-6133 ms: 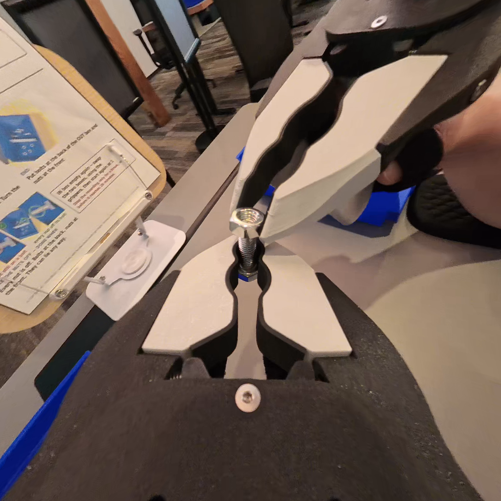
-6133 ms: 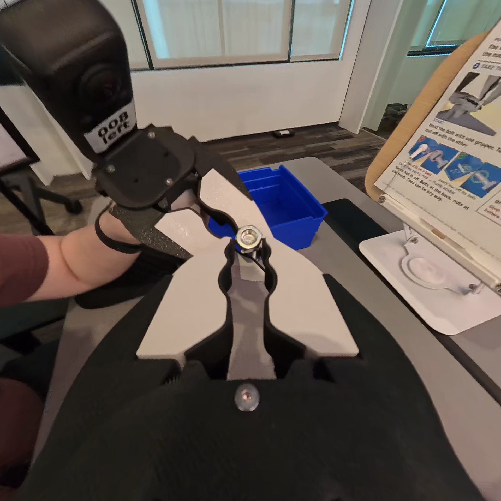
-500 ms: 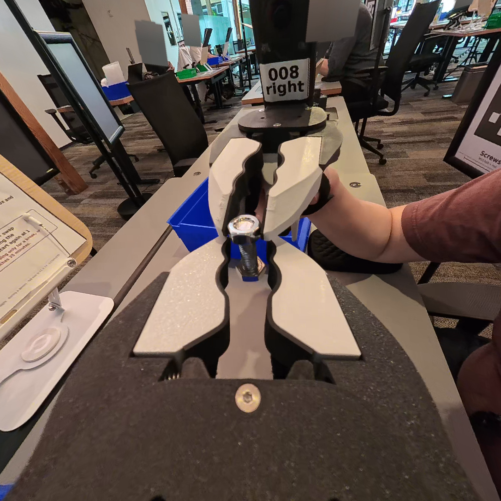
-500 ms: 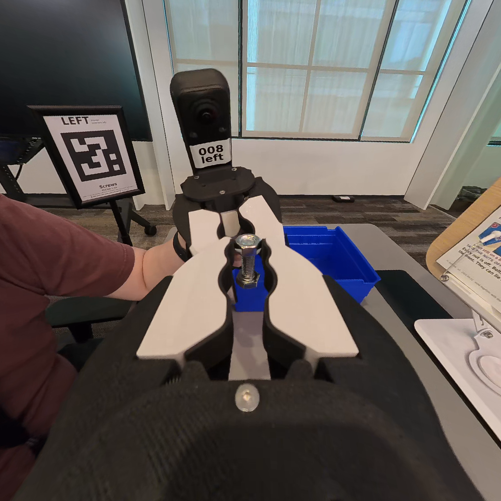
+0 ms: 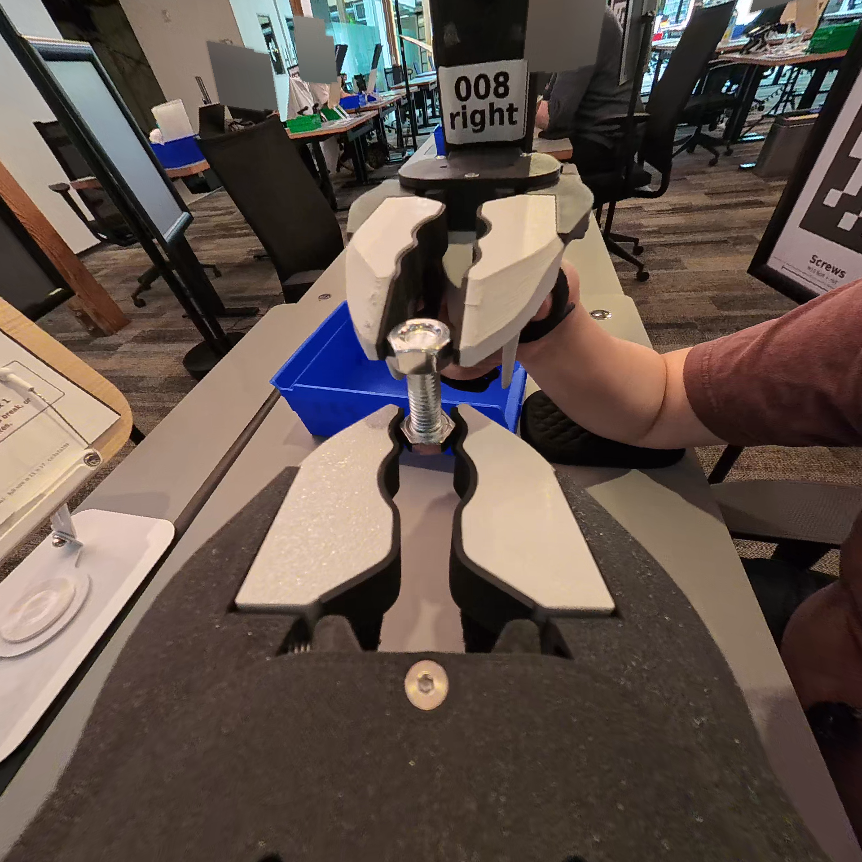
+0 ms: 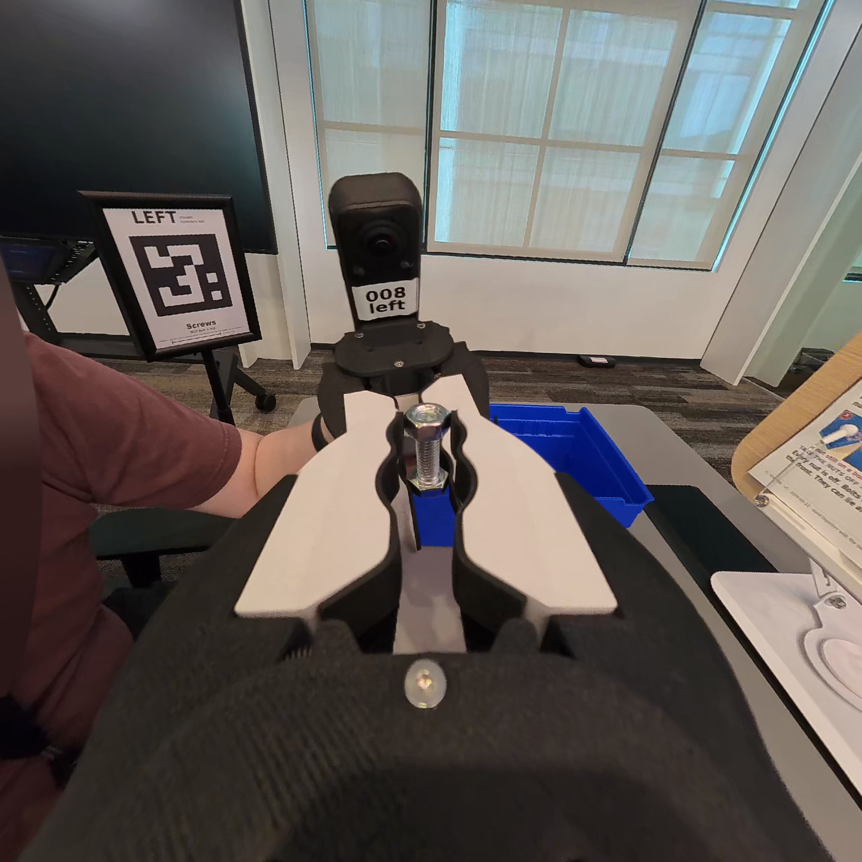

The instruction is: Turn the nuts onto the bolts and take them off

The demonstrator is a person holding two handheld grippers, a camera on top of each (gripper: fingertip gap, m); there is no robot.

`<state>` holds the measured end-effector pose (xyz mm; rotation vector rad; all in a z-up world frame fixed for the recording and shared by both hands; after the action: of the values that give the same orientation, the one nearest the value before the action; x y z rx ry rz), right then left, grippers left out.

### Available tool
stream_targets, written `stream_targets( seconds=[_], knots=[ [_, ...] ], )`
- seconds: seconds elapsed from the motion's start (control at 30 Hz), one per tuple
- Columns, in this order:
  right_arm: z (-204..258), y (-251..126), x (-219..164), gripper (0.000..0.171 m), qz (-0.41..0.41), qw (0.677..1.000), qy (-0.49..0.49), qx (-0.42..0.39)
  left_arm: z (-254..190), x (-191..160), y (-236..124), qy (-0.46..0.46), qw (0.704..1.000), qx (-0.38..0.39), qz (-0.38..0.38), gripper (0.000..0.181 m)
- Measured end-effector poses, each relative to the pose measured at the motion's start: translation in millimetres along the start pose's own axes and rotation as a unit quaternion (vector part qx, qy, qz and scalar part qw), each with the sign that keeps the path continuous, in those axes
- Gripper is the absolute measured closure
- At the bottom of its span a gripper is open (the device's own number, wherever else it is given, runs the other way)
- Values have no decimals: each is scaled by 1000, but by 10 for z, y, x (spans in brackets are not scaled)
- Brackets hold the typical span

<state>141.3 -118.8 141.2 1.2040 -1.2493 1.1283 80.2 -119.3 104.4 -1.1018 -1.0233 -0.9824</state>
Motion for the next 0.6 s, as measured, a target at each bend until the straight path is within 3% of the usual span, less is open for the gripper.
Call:
stream_targets(
  seconds=[0.2,0.37,0.6],
  knots=[
    [14,-16,5,152,0,1000,-14,7,-11,5,9,17,1000,11,3,164],
    [57,-25,49,128,-17,999,-27,15,9,-8,6,16,1000,20,13,164],
    [78,-31,-5,128,38,998,-47,2,96,4,-44,3,999,49,8,164]
  ],
)
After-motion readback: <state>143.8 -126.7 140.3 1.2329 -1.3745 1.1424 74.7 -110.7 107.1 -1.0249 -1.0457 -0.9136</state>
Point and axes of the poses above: each gripper's, where its closed fingertips meet, y out along the fingers, x out of its top, z = x × y across the jaws, the point moved 5 cm from there along -y, back along the fingers, and after that the axes turned 1 degree about y, right-handed, at the moved point
